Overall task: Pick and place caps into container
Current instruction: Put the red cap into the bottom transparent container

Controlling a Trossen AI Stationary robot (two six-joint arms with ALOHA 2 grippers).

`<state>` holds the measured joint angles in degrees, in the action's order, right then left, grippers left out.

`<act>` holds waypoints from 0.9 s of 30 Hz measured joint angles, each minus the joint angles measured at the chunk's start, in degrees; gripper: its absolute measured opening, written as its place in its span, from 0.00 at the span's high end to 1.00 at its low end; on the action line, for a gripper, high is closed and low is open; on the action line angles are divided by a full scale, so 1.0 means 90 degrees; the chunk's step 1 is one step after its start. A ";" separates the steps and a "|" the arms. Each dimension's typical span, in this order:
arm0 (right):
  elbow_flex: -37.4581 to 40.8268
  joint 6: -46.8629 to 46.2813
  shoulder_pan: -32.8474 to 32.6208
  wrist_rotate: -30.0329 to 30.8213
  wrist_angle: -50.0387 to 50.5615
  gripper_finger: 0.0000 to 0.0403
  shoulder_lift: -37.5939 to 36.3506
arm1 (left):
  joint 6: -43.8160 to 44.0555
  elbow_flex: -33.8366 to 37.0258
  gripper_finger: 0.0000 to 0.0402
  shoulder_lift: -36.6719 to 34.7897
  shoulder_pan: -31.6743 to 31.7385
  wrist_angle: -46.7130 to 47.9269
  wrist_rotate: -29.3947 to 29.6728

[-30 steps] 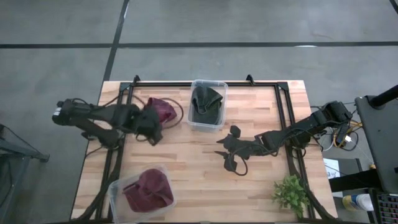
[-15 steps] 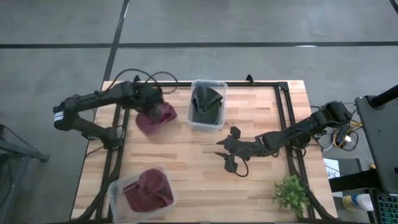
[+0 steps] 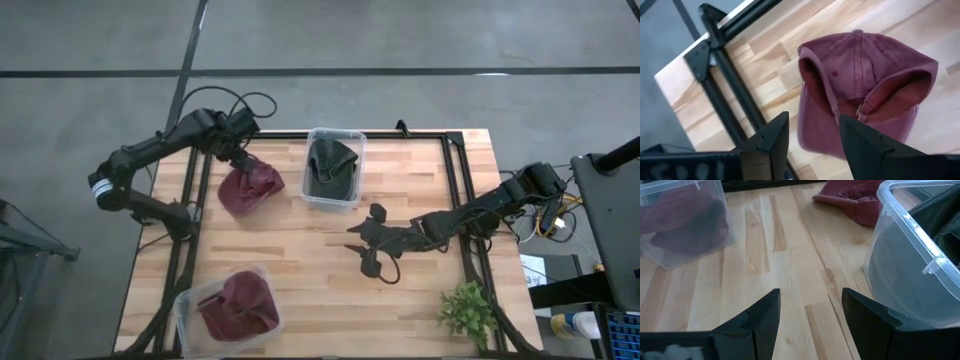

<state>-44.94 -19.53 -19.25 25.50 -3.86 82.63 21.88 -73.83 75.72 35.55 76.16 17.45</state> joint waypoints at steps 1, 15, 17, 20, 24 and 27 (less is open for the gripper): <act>0.0007 0.0000 0.0000 0.0000 -0.0011 0.48 0.0000 | -0.0099 0.0052 0.59 0.0043 0.0052 -0.0108 -0.0012; 0.0073 -0.0121 0.0000 0.0000 0.0000 0.48 0.0000 | -0.0838 0.1279 0.59 0.0489 0.0456 -0.0208 -0.0337; 0.0084 -0.0121 0.0000 0.0000 0.0002 0.48 0.0000 | -0.0883 0.1411 0.59 0.0488 0.0524 -0.0284 -0.0343; 0.0084 -0.0140 -0.0002 0.0000 -0.0007 0.48 0.0000 | -0.0928 0.1619 0.59 0.0486 0.0618 -0.0502 -0.0340; 0.0085 -0.0143 -0.0002 0.0000 -0.0037 0.48 0.0000 | -0.0943 0.1812 0.59 0.0486 0.0669 -0.0828 -0.0390; 0.0091 -0.0141 -0.0002 0.0000 -0.0117 0.48 0.0000 | -0.0958 0.1878 0.59 0.0489 0.0667 -0.1020 -0.0398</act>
<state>-44.12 -20.80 -19.27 25.50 -4.91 82.63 13.26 -56.93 80.12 41.56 66.97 13.87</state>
